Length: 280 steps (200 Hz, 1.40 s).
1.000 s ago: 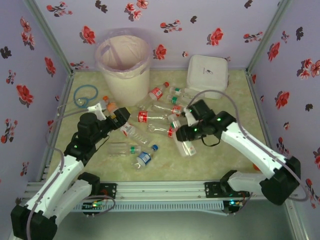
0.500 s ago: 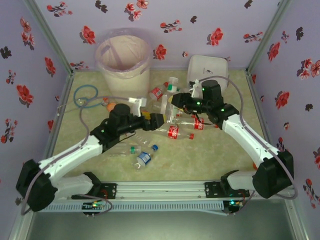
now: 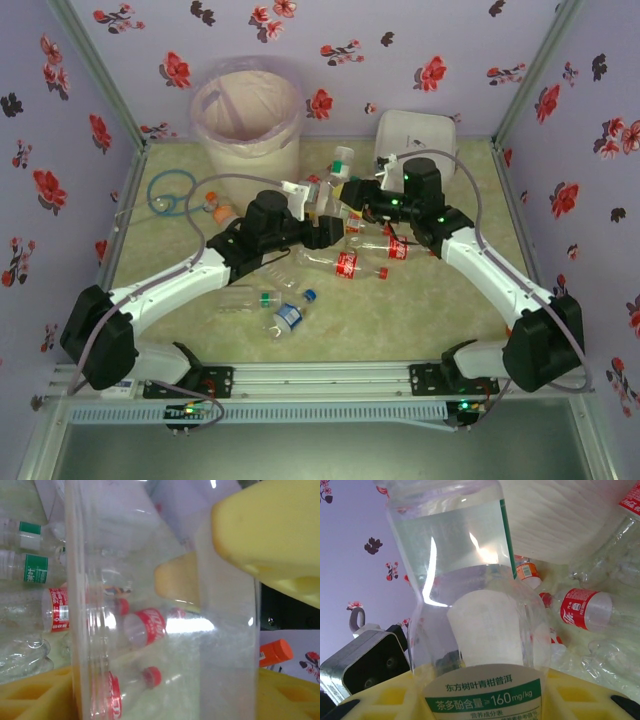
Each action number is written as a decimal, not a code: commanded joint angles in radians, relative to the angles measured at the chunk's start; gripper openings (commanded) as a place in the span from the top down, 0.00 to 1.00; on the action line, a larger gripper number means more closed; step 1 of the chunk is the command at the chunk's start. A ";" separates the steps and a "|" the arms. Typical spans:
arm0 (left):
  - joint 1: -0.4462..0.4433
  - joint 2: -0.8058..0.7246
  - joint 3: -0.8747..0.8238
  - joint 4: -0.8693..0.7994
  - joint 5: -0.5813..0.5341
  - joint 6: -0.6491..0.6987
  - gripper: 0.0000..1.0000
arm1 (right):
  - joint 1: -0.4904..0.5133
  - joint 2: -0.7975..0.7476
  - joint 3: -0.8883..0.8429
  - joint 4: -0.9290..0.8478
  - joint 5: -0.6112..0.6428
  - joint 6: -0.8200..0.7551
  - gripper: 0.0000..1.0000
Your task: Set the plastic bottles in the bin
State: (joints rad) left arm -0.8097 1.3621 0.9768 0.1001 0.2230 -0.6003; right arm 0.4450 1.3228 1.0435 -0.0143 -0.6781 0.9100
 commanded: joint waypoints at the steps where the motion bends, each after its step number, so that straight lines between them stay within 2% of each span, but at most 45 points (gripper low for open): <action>1: -0.007 -0.013 0.045 -0.015 -0.022 0.036 0.35 | -0.002 0.011 0.014 0.021 -0.021 -0.010 0.69; 10: -0.005 -0.017 0.054 -0.026 -0.030 0.042 0.41 | -0.005 0.012 0.026 0.013 -0.023 -0.022 0.57; 35: 0.018 -0.027 0.108 -0.086 -0.045 0.070 0.51 | -0.027 0.004 0.095 -0.101 -0.030 -0.105 0.13; 46: 0.042 -0.038 0.141 -0.120 -0.045 0.080 0.57 | -0.053 -0.019 0.119 -0.163 -0.004 -0.148 0.01; 68: 0.098 -0.070 0.204 -0.175 -0.044 0.117 0.63 | -0.106 -0.085 0.136 -0.258 0.094 -0.212 0.01; 106: 0.233 -0.060 0.425 -0.334 -0.047 0.243 0.70 | -0.110 -0.155 0.134 -0.509 0.292 -0.370 0.01; 127: 0.341 0.007 0.602 -0.470 -0.079 0.273 0.88 | -0.109 -0.200 0.080 -0.574 0.359 -0.400 0.01; 146: 0.426 0.093 0.744 -0.549 -0.112 0.311 1.00 | -0.110 -0.233 0.033 -0.603 0.381 -0.404 0.01; 181: 0.526 0.324 1.032 -0.723 -0.139 0.388 1.00 | -0.111 -0.271 0.011 -0.669 0.420 -0.425 0.01; 229: 0.546 0.615 1.363 -0.971 -0.209 0.514 1.00 | -0.111 -0.320 0.024 -0.751 0.511 -0.481 0.01; 248: 0.549 0.689 1.435 -1.049 -0.230 0.538 1.00 | -0.111 -0.324 0.018 -0.762 0.526 -0.491 0.00; 274: 0.553 0.723 1.433 -1.070 -0.243 0.547 1.00 | -0.110 -0.327 0.007 -0.765 0.546 -0.498 0.01; 280: 0.553 0.724 1.425 -1.069 -0.242 0.547 0.95 | -0.111 -0.327 0.003 -0.764 0.555 -0.497 0.01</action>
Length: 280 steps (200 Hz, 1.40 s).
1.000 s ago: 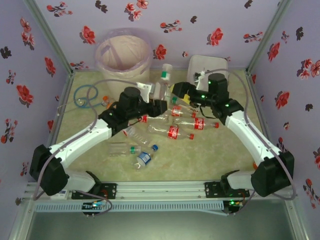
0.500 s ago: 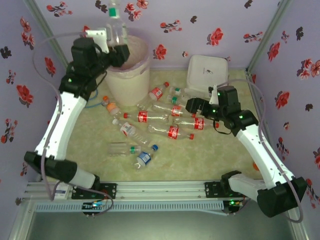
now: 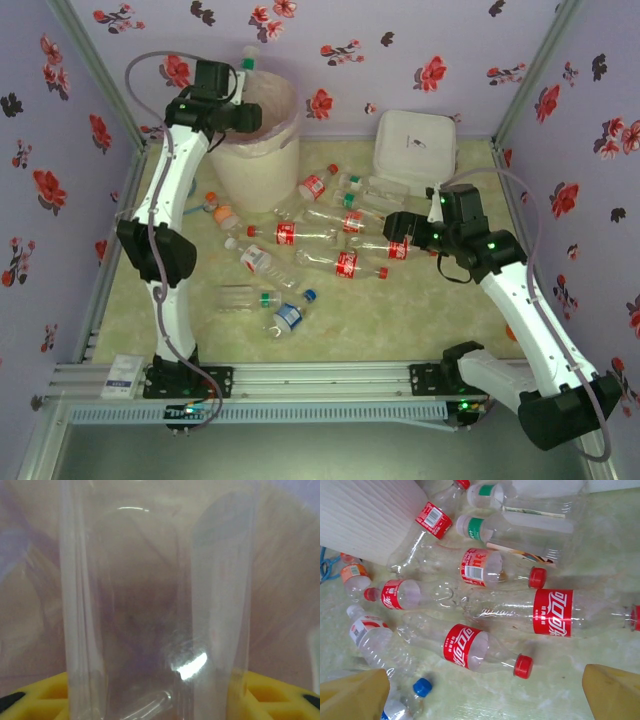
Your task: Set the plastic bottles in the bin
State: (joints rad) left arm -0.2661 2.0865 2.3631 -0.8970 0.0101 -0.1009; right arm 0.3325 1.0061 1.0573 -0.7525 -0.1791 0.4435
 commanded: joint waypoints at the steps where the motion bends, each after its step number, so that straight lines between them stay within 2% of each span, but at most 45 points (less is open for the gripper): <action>1: 0.010 0.000 0.037 -0.072 -0.029 0.047 0.94 | 0.002 -0.010 -0.011 -0.027 0.059 -0.031 0.01; 46: 0.009 -0.005 0.019 -0.063 -0.019 0.047 0.48 | -0.002 -0.013 -0.039 -0.037 0.169 -0.018 0.00; 84: 0.009 -0.011 0.018 -0.056 -0.009 0.049 0.30 | -0.030 -0.030 -0.089 0.008 0.207 0.052 0.01; 136: 0.010 -0.023 0.033 -0.059 0.006 0.048 0.19 | -0.099 -0.072 -0.227 0.158 0.207 0.285 0.02; 196: 0.009 -0.094 0.042 -0.052 0.043 0.063 0.09 | -0.157 -0.064 -0.428 0.425 0.210 0.595 0.14; 226: -0.002 -0.182 0.022 -0.062 0.052 0.097 0.04 | -0.173 -0.002 -0.494 0.567 0.188 0.712 0.11; 251: -0.021 -0.296 -0.061 -0.046 0.050 0.113 0.01 | -0.174 0.079 -0.519 0.669 0.162 0.773 0.07; 280: -0.056 -0.480 -0.337 0.082 0.059 0.075 0.01 | -0.173 0.159 -0.522 0.753 0.180 0.796 0.05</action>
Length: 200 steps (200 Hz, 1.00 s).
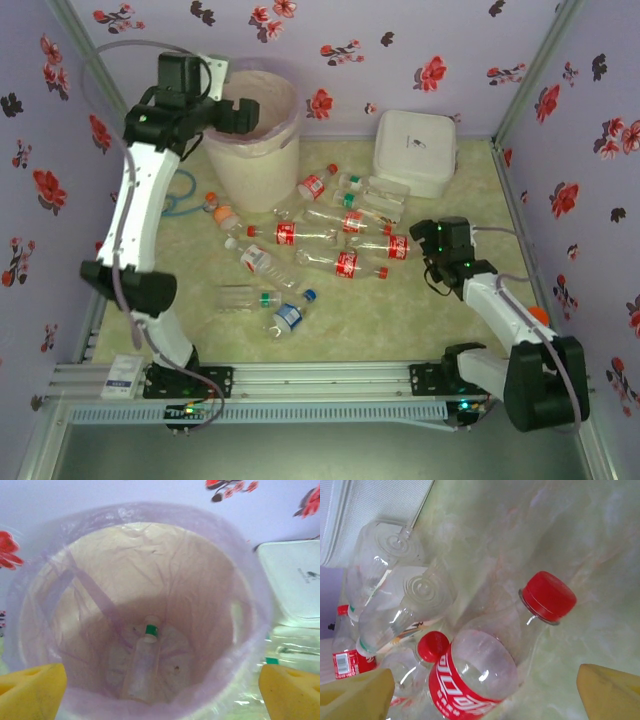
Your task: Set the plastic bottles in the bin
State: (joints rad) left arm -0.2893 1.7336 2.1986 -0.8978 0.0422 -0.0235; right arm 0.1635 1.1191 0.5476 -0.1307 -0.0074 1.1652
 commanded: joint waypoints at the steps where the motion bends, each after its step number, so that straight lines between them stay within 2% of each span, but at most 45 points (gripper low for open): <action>1: -0.035 -0.134 -0.183 0.085 0.026 -0.003 0.01 | -0.005 0.049 -0.013 0.134 0.010 0.076 0.05; 42: -0.140 -0.404 -0.630 0.281 0.042 -0.092 0.01 | -0.001 0.129 -0.026 0.215 0.028 0.137 0.04; 88: -0.192 -0.569 -0.907 0.357 0.050 -0.221 0.01 | -0.001 0.204 -0.045 0.293 0.007 0.184 0.05; 122: -0.211 -0.640 -1.003 0.376 0.042 -0.268 0.01 | 0.002 0.257 -0.058 0.338 -0.010 0.200 0.06; 150: -0.217 -0.654 -1.031 0.379 0.041 -0.276 0.01 | 0.003 0.298 -0.063 0.380 -0.021 0.206 0.11; 200: -0.220 -0.643 -1.048 0.412 0.041 -0.256 0.01 | 0.001 0.238 -0.073 0.349 0.015 0.188 0.35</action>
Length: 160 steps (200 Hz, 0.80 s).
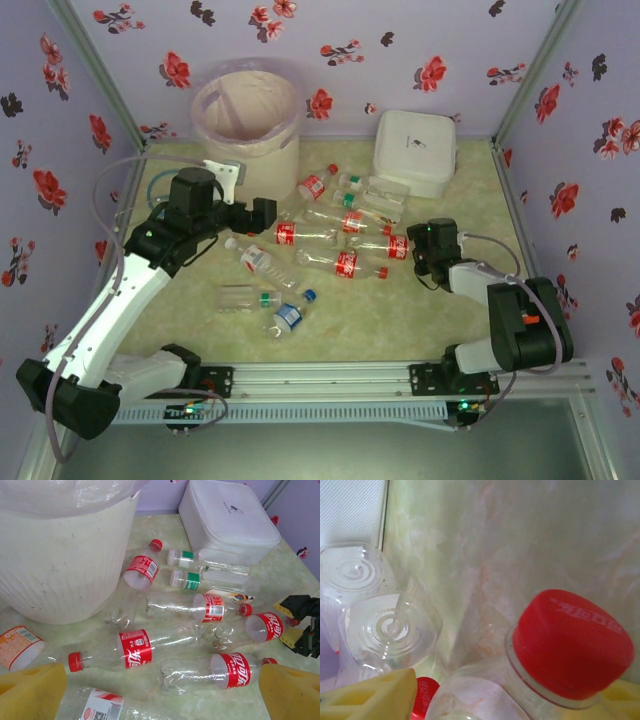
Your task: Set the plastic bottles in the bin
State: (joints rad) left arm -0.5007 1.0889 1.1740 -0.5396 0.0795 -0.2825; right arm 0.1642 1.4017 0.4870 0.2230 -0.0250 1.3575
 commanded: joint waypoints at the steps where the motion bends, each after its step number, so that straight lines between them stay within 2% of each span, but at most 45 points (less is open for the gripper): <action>1: -0.009 0.002 -0.024 0.055 0.003 0.004 0.01 | 0.000 -0.047 -0.012 -0.007 0.034 -0.005 0.36; 46: -0.009 0.043 -0.026 0.069 0.002 0.011 0.00 | -0.033 -0.187 0.004 -0.112 0.057 -0.052 0.61; 75: -0.010 0.049 -0.003 0.054 0.016 0.005 0.00 | -0.073 -0.326 0.023 -0.222 0.065 -0.098 0.70; 95: -0.014 0.048 0.017 0.052 0.053 0.003 0.00 | -0.089 -0.423 0.057 -0.334 0.091 -0.195 0.78; 121: -0.053 0.072 0.044 0.056 0.115 0.023 0.00 | -0.092 -0.512 0.120 -0.457 0.098 -0.402 0.89; 137: -0.114 0.111 0.070 0.057 0.141 0.069 0.00 | -0.094 -0.533 0.164 -0.494 0.033 -0.540 0.96; 160: -0.200 0.183 0.107 0.079 0.182 0.119 0.00 | -0.094 -0.518 0.227 -0.487 -0.156 -0.659 0.98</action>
State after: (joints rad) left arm -0.6323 1.2072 1.2316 -0.4923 0.1822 -0.2386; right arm 0.0761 0.8783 0.6453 -0.2111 -0.0120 0.9119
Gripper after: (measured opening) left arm 0.997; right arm 0.332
